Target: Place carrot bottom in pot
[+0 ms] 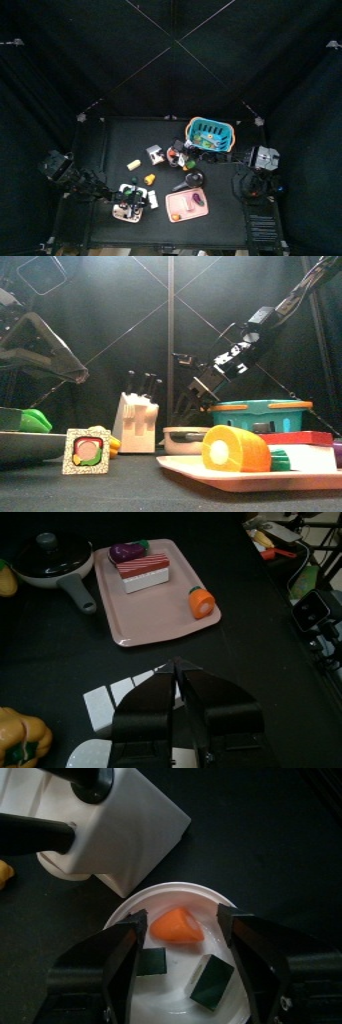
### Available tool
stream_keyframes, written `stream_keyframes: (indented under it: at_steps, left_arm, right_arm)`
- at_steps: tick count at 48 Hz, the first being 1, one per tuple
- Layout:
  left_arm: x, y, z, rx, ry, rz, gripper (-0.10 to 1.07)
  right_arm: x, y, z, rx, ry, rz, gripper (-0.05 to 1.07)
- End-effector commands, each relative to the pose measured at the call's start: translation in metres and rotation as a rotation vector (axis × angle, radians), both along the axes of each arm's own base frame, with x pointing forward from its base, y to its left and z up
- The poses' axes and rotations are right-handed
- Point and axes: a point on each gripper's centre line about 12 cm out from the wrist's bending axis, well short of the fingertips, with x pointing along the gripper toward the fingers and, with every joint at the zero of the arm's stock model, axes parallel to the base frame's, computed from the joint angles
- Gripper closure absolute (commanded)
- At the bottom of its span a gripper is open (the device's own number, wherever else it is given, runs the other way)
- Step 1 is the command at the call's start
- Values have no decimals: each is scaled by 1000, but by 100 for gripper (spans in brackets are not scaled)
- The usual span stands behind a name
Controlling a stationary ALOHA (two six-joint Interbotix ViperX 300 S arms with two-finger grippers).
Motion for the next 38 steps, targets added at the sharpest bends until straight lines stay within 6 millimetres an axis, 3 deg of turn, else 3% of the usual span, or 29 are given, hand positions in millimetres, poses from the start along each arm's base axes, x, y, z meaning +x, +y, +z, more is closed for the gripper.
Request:
stream_keyframes:
  at_steps: [1, 16, 38]
  left_arm:
    - [3, 0, 5, -6, -21, 6, 47]
    - [4, 0, 5, -6, -21, 8, 47]
    - [4, 1, 5, -6, -21, 9, 47]
  right_arm:
    - [3, -2, 13, -12, -36, -7, 12]
    - [5, -2, 25, -22, -64, -3, 12]
    - [5, 27, 83, -68, -189, 65, 12]
